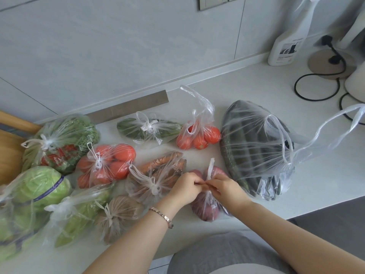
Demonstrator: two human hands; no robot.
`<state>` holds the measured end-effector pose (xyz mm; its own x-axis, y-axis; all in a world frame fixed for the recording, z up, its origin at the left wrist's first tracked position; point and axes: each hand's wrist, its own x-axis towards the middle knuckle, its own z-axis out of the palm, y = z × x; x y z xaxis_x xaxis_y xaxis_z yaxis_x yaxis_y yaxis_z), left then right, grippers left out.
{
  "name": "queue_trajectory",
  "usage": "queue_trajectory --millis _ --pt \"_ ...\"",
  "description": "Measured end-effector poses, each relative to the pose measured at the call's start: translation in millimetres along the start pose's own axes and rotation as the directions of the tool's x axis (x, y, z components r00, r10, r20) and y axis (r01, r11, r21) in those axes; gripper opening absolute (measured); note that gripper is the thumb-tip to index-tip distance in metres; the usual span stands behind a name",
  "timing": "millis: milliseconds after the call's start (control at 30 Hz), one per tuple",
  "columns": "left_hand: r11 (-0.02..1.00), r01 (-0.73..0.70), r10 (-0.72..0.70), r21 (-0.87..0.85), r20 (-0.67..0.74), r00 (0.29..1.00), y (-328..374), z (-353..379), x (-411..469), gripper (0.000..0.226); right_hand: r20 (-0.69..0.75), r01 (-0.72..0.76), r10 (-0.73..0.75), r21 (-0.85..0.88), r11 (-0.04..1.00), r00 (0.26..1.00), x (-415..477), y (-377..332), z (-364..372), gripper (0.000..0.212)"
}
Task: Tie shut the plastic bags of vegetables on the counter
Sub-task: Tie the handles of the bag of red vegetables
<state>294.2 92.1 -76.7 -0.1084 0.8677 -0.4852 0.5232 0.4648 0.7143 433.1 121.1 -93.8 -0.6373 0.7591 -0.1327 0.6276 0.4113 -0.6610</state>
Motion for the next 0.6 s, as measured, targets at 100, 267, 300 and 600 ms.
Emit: queue_trajectory --millis 100,267,300,600 --pt "0.997 -0.055 0.057 0.050 -0.039 0.998 0 1 -1 0.013 0.169 -0.043 0.057 -0.086 0.995 0.984 4 -2 -9 0.023" --pt "0.998 -0.062 0.063 0.013 -0.112 0.992 -5 5 -6 0.013 0.111 -0.104 0.102 0.013 0.994 0.989 6 -7 -6 0.019" --pt "0.998 -0.058 0.055 -0.018 -0.130 0.990 -7 6 -7 0.013 0.080 -0.114 0.109 0.056 0.992 0.991 4 -7 -5 0.016" --pt "0.992 -0.127 0.125 0.005 -0.202 0.971 -8 12 -8 0.016 -0.064 -0.275 0.318 0.358 0.892 0.946 -1 -9 -10 0.007"
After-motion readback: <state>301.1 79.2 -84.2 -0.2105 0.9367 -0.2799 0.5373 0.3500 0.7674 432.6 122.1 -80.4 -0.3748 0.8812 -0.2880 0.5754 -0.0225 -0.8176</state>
